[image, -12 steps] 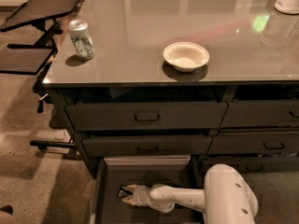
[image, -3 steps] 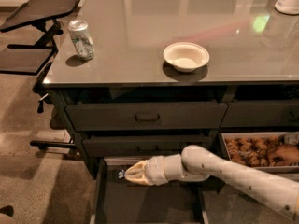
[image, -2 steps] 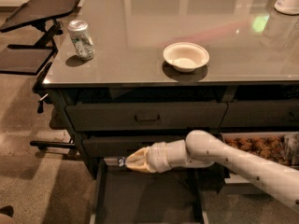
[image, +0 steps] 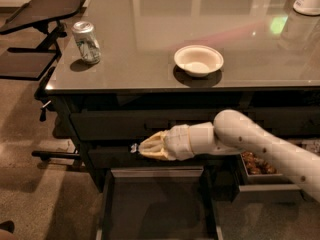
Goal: Pick rxbar blueberry from bottom drawer and place on counter
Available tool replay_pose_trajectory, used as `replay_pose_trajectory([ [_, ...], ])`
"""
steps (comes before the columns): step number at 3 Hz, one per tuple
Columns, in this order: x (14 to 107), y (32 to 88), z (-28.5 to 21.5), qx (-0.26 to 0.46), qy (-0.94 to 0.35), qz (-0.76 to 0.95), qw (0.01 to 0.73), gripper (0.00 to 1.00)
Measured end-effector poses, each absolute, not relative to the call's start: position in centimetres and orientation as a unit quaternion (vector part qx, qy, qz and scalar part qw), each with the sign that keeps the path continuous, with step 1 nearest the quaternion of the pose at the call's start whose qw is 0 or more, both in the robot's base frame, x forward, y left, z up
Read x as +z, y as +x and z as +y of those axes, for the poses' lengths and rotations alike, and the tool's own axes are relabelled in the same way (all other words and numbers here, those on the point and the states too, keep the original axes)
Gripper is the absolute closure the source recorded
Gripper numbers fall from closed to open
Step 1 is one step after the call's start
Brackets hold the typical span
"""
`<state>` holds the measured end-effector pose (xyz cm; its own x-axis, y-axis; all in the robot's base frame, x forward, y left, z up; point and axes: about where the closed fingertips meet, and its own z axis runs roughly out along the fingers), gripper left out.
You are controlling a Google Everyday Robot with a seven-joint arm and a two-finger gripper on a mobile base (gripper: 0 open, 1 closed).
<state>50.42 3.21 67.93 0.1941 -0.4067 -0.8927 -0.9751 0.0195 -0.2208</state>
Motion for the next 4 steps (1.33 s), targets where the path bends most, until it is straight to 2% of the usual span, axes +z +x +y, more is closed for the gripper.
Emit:
replay_pose_trajectory([
  [1,72.7,50.7,2.5,0.292,-0.628,0.559,0.456,1.0],
  [3,75.6,50.9,2.8,0.279,-0.632,0.552,0.467,1.0],
  [4,81.1,52.0,4.0,0.257,-0.631,0.544,0.489,1.0],
])
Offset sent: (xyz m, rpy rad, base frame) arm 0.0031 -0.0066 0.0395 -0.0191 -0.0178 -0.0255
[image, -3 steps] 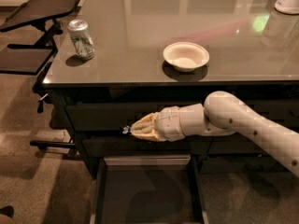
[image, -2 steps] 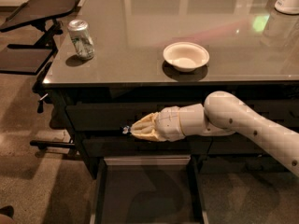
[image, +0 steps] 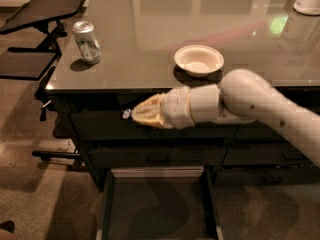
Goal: Pick rxbar blueberry from bottom drawer and place on counter
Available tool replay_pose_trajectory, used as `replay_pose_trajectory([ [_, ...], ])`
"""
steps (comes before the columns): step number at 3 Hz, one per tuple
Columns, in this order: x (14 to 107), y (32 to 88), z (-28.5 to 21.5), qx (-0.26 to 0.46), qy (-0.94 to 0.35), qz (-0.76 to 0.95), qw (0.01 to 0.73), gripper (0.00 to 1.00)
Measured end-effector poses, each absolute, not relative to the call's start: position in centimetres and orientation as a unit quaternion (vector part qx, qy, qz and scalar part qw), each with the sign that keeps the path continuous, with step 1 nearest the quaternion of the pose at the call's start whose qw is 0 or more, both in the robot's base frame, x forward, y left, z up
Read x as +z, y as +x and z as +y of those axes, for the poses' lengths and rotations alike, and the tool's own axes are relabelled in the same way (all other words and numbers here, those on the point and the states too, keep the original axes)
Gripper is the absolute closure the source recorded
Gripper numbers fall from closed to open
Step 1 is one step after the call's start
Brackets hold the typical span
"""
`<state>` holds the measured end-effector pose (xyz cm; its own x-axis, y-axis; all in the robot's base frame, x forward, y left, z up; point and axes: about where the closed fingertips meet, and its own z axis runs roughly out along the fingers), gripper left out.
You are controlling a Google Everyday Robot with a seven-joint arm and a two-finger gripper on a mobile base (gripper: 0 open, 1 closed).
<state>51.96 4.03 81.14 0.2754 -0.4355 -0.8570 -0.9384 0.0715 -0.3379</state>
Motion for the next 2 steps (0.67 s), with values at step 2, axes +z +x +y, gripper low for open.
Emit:
replay_pose_trajectory([
  [2,89.9,54.6,5.4,0.222,-0.605,0.551,0.531,1.0],
])
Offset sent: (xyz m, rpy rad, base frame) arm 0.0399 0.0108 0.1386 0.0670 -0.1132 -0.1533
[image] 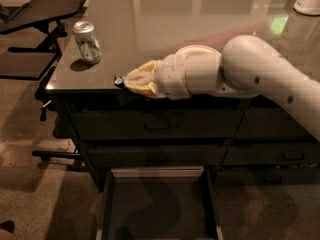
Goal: Pick rxbar blueberry from bottom drawer and place on counter
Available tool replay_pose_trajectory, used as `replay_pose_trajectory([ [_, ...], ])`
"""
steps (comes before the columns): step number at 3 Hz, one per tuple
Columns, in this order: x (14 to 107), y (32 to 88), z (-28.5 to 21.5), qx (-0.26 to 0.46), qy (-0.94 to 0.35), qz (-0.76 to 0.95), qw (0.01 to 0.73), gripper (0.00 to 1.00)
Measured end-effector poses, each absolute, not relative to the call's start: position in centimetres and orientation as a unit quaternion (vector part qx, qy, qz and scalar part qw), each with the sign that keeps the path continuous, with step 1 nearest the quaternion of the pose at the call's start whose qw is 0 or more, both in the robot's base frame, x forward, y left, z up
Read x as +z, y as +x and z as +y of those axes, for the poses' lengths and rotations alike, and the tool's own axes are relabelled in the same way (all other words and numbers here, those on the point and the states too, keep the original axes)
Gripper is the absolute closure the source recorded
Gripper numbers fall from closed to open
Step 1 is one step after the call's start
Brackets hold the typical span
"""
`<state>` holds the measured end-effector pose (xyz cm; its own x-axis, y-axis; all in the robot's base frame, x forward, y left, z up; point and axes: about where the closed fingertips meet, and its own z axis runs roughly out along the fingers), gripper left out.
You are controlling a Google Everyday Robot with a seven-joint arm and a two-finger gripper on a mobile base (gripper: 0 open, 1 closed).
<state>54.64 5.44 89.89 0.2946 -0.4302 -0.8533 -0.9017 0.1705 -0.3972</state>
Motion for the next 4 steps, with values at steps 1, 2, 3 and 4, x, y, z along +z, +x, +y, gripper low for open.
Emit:
replay_pose_trajectory([
  [1,93.1,55.9,5.5,0.206,-0.591,0.556,0.547,1.0],
  [2,95.1,58.3,5.6,0.191,-0.579,0.566,0.554,1.0],
  [3,95.2,61.1,5.6,0.182,-0.562,0.587,0.553,1.0],
  [4,94.8,63.9,5.7,0.169,-0.544,0.609,0.551,1.0],
])
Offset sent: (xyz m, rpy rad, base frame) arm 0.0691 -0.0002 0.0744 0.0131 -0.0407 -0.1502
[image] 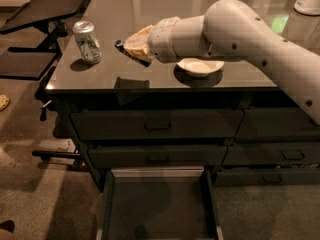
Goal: Pick rxbar blueberry from bottom drawer and place on counter
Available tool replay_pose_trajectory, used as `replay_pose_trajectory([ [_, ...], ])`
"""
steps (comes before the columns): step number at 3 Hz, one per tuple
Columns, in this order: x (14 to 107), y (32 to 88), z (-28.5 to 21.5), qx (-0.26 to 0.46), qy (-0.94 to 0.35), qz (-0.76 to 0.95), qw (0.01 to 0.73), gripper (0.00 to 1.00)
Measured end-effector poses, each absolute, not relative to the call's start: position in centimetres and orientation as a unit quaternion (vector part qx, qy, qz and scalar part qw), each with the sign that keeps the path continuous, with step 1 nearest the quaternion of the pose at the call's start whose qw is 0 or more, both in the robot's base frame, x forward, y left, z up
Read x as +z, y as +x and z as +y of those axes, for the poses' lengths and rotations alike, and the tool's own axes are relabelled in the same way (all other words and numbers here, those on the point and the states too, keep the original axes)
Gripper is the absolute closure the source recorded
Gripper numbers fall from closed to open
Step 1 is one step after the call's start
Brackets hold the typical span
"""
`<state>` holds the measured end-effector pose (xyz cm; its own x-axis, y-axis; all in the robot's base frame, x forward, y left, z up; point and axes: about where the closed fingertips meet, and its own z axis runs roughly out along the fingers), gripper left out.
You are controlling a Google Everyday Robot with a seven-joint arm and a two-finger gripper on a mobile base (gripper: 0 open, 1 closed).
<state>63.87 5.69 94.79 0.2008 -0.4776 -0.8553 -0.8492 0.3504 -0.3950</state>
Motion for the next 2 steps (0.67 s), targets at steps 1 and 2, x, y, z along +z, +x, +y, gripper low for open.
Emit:
replay_pose_trajectory([
  [1,94.0,66.1,5.2,0.148,-0.525,0.636,0.547,1.0],
  [2,92.9,67.8,4.5,0.131,-0.503,0.666,0.536,1.0],
])
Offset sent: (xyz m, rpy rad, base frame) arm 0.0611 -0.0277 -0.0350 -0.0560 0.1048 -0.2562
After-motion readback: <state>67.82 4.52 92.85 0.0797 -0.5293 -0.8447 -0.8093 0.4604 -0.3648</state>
